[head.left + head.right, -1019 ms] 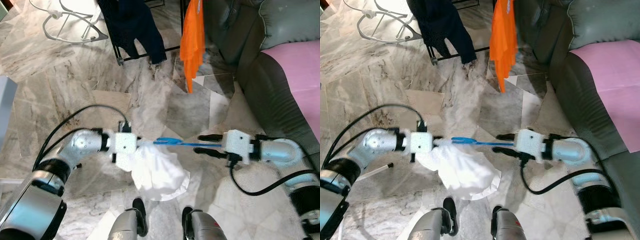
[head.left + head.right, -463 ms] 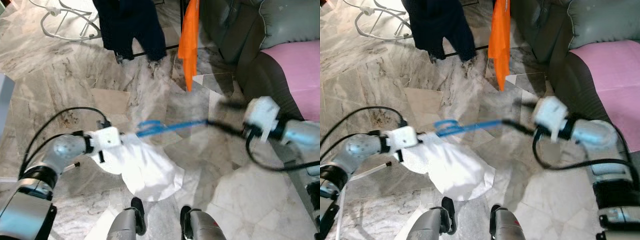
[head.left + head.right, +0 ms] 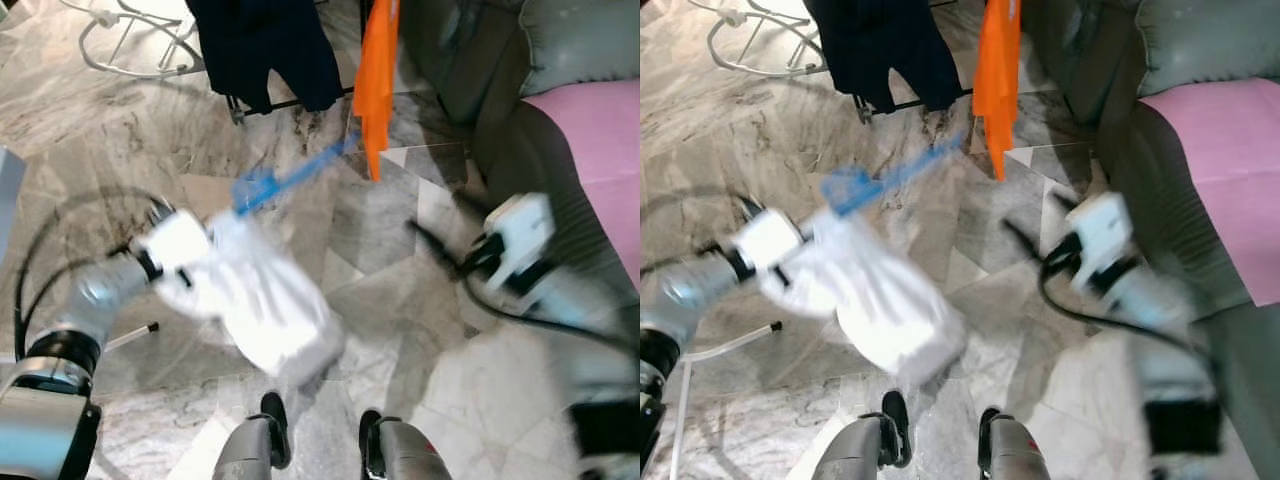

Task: Hang hanger

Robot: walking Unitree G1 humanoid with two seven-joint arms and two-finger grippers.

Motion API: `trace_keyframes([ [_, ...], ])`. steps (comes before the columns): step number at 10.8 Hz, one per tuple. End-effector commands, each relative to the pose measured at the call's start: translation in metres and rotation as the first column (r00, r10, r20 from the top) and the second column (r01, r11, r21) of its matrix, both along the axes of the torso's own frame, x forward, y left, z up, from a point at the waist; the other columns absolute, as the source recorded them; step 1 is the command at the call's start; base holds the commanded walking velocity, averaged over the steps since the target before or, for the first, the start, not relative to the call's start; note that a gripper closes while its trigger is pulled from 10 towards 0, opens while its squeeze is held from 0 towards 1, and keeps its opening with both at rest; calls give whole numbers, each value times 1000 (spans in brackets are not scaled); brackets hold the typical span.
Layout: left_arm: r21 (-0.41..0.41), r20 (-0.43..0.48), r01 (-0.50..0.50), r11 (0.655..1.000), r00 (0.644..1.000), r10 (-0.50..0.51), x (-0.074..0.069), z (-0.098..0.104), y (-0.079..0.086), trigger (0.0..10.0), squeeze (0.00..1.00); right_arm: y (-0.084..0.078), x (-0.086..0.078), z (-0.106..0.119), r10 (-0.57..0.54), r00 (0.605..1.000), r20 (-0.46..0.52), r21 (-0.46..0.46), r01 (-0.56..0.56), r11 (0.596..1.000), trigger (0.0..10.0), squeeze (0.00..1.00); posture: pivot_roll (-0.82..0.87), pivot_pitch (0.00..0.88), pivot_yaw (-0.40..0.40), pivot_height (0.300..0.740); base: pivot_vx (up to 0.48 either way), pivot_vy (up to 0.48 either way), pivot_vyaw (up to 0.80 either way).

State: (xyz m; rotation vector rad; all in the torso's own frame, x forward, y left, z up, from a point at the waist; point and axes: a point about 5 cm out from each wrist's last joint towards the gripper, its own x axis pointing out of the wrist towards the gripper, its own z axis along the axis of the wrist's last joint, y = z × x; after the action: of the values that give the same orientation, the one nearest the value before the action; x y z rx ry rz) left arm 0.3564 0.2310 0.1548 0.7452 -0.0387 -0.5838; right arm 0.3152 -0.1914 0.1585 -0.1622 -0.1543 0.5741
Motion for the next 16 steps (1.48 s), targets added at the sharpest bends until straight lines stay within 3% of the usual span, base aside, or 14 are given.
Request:
trace_keyframes([
  [1, -30, 24, 110, 994, 994, -109, -2, 10, -11, 0, 0, 3, -3, -22, -6, 996, -87, 15, 7, 1000, 10000, 1000, -116, 321, 58, 740, 0, 0, 0],
  [2, -23, 37, 188, 982, 982, -187, -5, 13, -21, 0, 0, 8, -2, -35, -24, 987, -162, 53, 33, 998, 10000, 1000, -112, 318, 58, 740, 0, 0, 0],
  [4, -47, 22, 378, 925, 926, -377, -15, 16, -46, 0, 0, 17, 0, -60, -26, 950, -311, 189, 89, 978, 10000, 1000, -105, 314, 56, 740, 0, 0, 0],
  [5, -57, -17, 486, 872, 873, -487, -22, 14, -62, 0, 0, 24, 4, -70, -35, 929, -368, 227, 127, 966, 10000, 1000, -102, 315, 55, 740, 0, 0, 0],
  [7, -26, 7, 556, 830, 831, -556, -25, 17, -79, 0, 0, 38, 6, -74, -3, 910, -414, 255, 119, 959, 10000, 1000, -103, 316, 51, 740, 0, 0, 0],
  [9, -3, 43, 604, 797, 797, -603, -26, 25, -94, 0, 0, 47, 3, -74, 82, 896, -437, 301, 59, 952, 10000, 0, -114, 318, 53, 740, 0, 0, 0],
  [13, 27, 138, 662, 749, 739, -659, -30, 40, -117, 0, 0, 46, -3, -81, 126, 876, -466, 309, 28, 951, 10000, 0, -118, 317, 53, 740, 0, 0, 0],
  [14, 18, 234, 682, 731, 708, -666, -31, 61, -128, 0, 0, 49, -5, -91, 140, 849, -510, 317, 34, 948, 10000, 0, -112, 316, 52, 740, 0, 0, 0],
  [16, -15, 324, 695, 718, 683, -654, -33, 85, -134, 0, 0, 45, -7, -111, 94, 802, -590, 290, 102, 952, 10000, 0, -97, 313, 51, 740, 0, 0, 0],
])
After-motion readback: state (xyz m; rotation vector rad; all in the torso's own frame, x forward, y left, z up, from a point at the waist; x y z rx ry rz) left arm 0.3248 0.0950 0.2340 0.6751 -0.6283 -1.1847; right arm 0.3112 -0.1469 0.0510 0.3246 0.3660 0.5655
